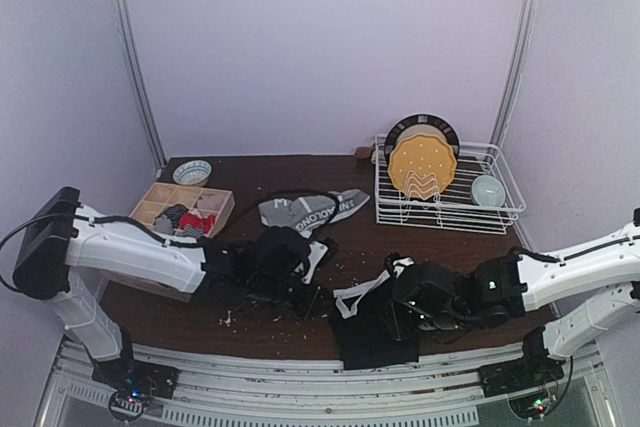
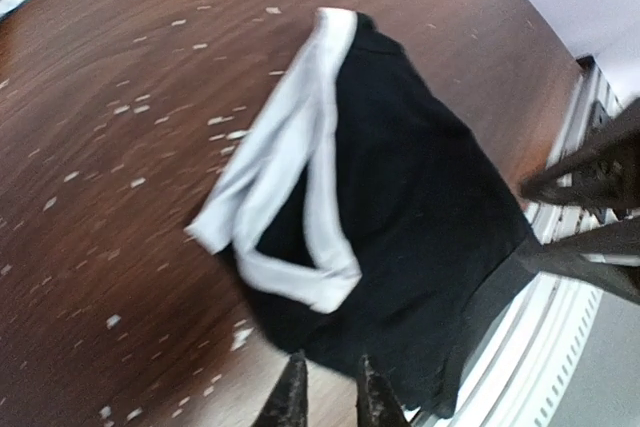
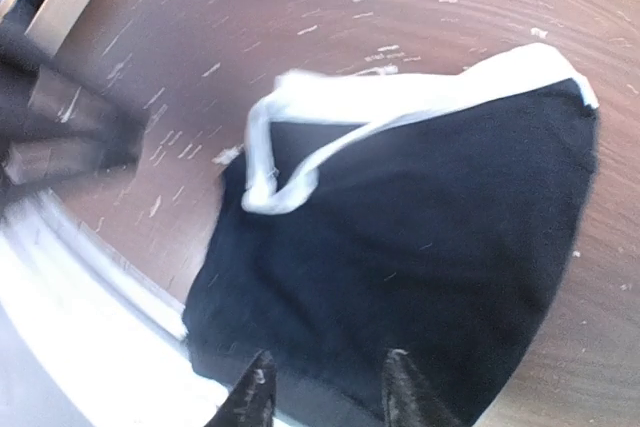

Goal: Roll the underwear
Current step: Move the underwear to the center of the board, then pick up the underwear from the center of the board.

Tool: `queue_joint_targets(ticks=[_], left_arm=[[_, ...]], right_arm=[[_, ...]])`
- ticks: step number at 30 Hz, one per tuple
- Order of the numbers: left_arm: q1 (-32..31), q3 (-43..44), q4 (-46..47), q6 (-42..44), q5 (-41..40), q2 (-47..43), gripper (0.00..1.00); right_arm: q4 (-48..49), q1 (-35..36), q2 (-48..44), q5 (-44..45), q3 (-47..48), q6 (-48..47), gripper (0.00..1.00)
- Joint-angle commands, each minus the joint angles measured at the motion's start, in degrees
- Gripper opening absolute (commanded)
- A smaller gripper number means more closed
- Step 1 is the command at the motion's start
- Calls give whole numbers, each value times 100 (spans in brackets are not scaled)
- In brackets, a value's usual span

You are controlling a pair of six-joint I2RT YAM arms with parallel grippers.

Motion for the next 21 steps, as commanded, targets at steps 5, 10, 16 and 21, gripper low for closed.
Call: queue_joint_targets(ticks=[5, 10, 16, 21], left_arm=[[-282, 1250, -221, 633, 740, 1219, 0], [-307, 1762, -354, 696, 981, 1855, 0], [-241, 2180, -690, 821, 455, 2300, 0], [140, 2107, -611, 665, 377, 2291, 0]], right_arm=[[262, -420, 391, 576, -499, 707, 21], [325, -461, 537, 493, -691, 880, 18], [641, -464, 749, 203, -835, 896, 16], [740, -448, 1000, 36, -860, 880, 15]])
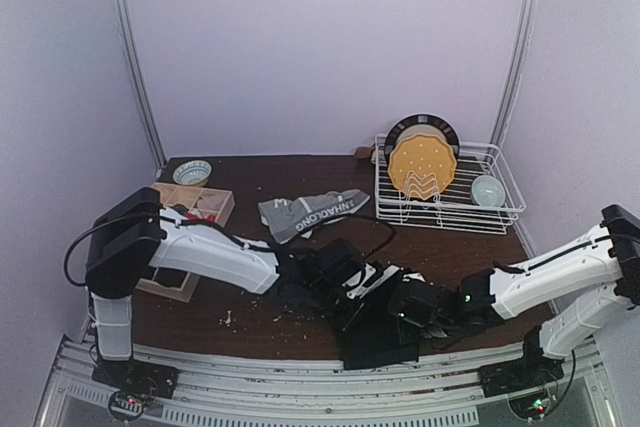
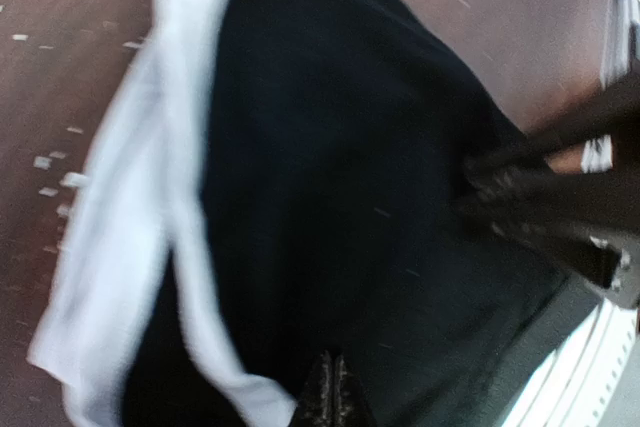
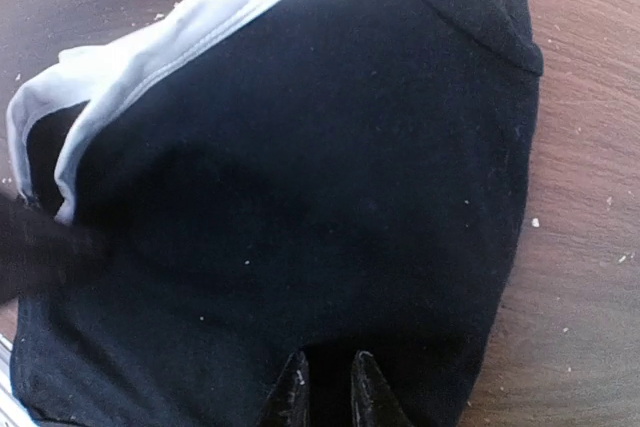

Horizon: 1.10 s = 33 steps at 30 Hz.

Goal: Roll the underwear
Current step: Pick up the underwear from the center of the board.

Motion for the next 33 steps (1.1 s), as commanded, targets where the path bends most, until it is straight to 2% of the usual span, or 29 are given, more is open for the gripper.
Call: queue_joint_targets(ticks=[1, 13, 15, 18, 21, 25, 31, 33], left_arm=[[392, 66, 101, -27, -137, -17, 0], [1228, -171, 437, -400, -395, -82, 0], [1345, -243, 434, -419, -457, -233, 0], [1377, -457, 482, -359, -582, -604, 1], [1377, -822, 623, -415, -480, -1016, 15], [1372, -1586, 949, -837, -326, -1588, 43], [1173, -2740, 1878, -1915, 546, -2105, 72], [992, -2873, 2021, -2229, 740, -2092, 86]], right_arm=[[153, 5, 157, -153, -127, 84, 14], [227, 82, 123, -245, -345, 150, 12], [186, 101, 0, -243, -301, 113, 14], [10, 109, -383, -199, -147, -4, 25], [-312, 107, -783, 3, 43, -121, 38], [-455, -25, -1176, 55, 26, -131, 50], [144, -283, -1309, -218, -347, 101, 54], [325, -304, -1319, -268, -423, 165, 55]])
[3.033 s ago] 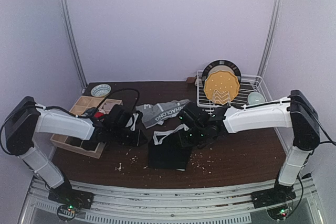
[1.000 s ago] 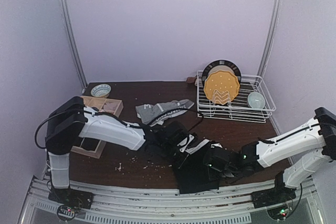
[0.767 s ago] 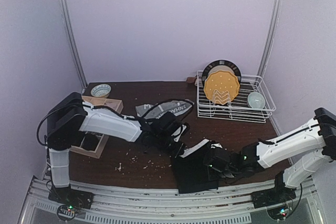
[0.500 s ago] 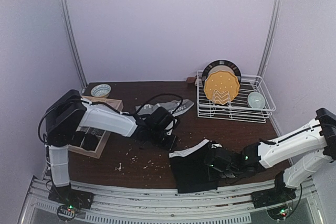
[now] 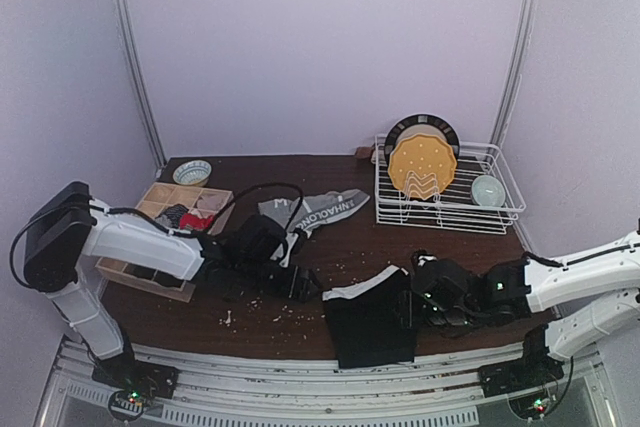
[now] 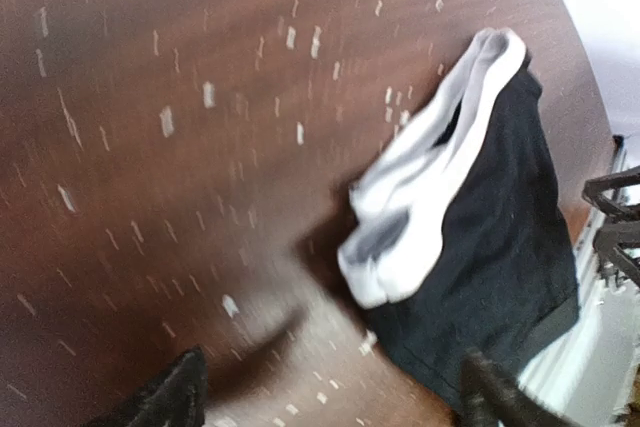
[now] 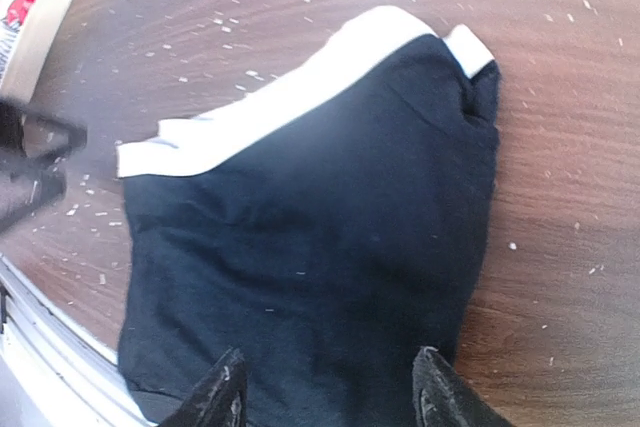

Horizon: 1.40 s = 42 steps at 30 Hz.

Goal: Roll the underwear
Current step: Pick up the underwear from the center of the board.

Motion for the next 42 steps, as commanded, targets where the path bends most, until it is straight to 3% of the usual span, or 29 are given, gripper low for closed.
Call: queue_joint_targets(ticks=[1, 6, 14, 19, 26, 30, 34, 37, 39, 42], left_arm=[[-392, -333, 778, -940, 723, -17, 92], [-778, -121, 927, -1351, 892, 425, 95], [-632, 154, 1107, -1492, 710, 1146, 86], [-488, 465, 1011, -1269, 720, 1483, 67], [-491, 422, 283, -814, -44, 1029, 67], [-509, 125, -142, -522, -641, 412, 74], [-589, -7, -328, -175, -820, -287, 72], [-692, 366, -366, 224, -408, -315, 65], [-742, 729, -337, 405, 2, -79, 58], [-739, 1056, -33, 430, 612, 442, 39]], right_arm=[[319, -73, -51, -112, -240, 173, 56], [426, -89, 71, -211, -171, 171, 57], [218, -68, 164, -232, -124, 159, 57], [-20, -254, -123, -79, -380, 219, 58], [966, -1177, -408, -1203, -1160, 262, 61], [1624, -1714, -377, -1682, -1500, 263, 61], [2312, -2178, -53, -2120, -1616, 123, 60], [2922, -2516, 475, -2481, -1540, 29, 54], [3223, -2629, 852, -2655, -1480, -23, 44], [3658, -2707, 1319, -2884, -1468, 25, 29]])
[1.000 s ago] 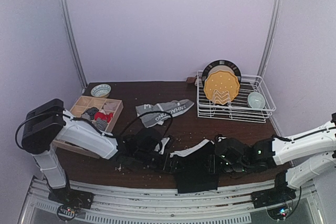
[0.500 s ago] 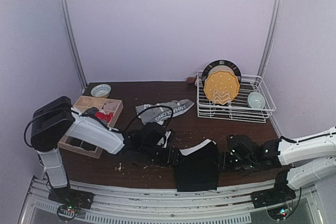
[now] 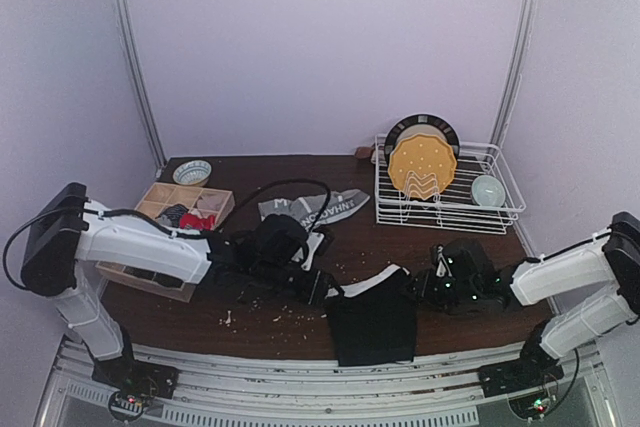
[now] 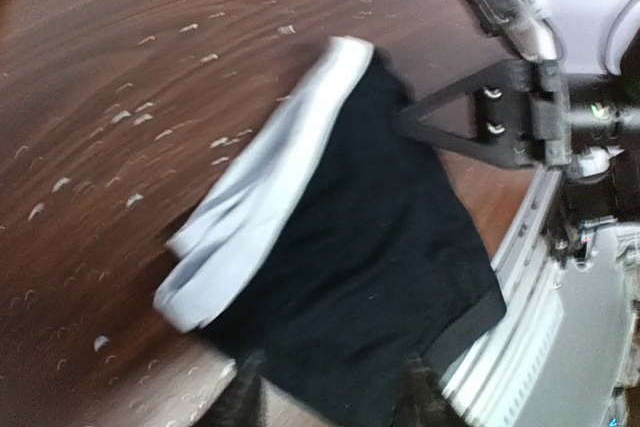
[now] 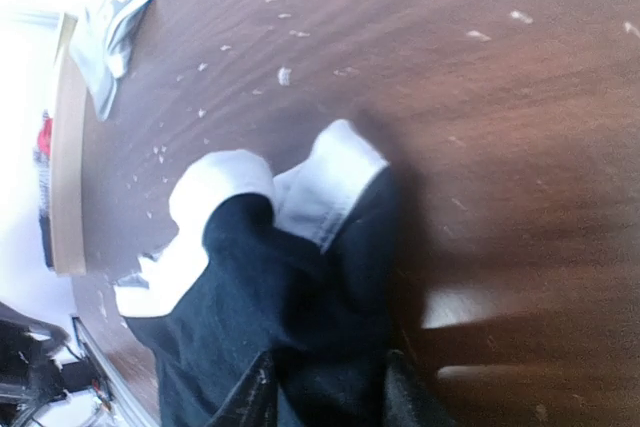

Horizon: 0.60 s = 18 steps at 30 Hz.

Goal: Roll the underwear
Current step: Pick up the underwear from the center of the board.

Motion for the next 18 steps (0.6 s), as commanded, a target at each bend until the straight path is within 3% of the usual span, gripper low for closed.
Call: queue_joint_targets(ticks=[1, 5, 9, 18], left_arm=[[-53, 547, 382, 392, 932, 636, 33], [-60, 929, 573, 375, 1364, 1237, 14], [-44, 1084, 512, 398, 1314, 1645, 1], [22, 889, 540, 239, 899, 1925, 0]], right_arm=[[510, -107, 634, -550, -89, -19, 26], [455, -107, 530, -564, -160, -78, 13], [-319, -101, 89, -421, -46, -266, 0], [-2077, 172, -655, -121, 563, -445, 0]])
